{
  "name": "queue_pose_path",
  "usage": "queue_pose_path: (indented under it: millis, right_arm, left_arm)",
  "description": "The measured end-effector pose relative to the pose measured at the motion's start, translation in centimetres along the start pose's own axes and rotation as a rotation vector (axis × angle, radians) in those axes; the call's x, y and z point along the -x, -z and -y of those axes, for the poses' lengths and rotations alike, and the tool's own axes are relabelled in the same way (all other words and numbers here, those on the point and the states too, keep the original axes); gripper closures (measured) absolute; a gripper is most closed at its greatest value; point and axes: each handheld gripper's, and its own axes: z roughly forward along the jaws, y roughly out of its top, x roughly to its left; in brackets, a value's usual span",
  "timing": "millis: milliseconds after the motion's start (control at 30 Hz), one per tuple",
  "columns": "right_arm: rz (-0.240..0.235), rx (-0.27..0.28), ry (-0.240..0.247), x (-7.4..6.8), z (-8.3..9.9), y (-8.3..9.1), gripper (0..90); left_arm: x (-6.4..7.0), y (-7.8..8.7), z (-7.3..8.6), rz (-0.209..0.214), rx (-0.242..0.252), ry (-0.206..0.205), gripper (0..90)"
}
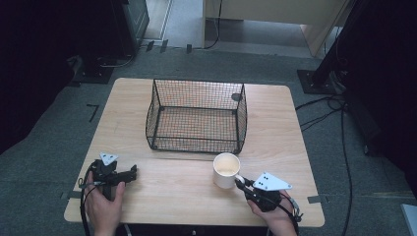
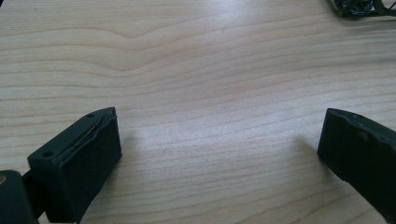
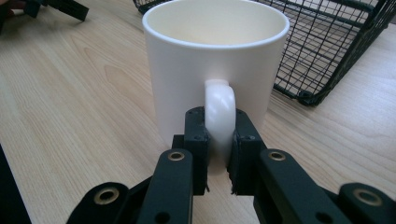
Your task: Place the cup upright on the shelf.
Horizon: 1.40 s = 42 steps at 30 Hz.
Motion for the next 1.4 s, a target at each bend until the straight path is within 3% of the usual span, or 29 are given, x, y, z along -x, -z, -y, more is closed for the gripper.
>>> queue_pose_path:
  millis: [467,900,1400]
  right_arm:
    - [-0.026,0.034,0.012,-0.3,-2.3,0.2,80.9]
    - [-0.041,0.052,0.042,-0.7,-5.8,0.0,80.9]
    - [-0.046,0.063,0.048,-0.1,-9.6,-0.5,80.9]
  left_arm:
    - [0.0,0.0,0.0,0.000,0.000,0.000,0.0]
    - [0.0,0.0,0.0,0.000,0.002,0.002,0.0]
    - [0.0,0.0,0.0,0.000,0.002,0.002,0.0]
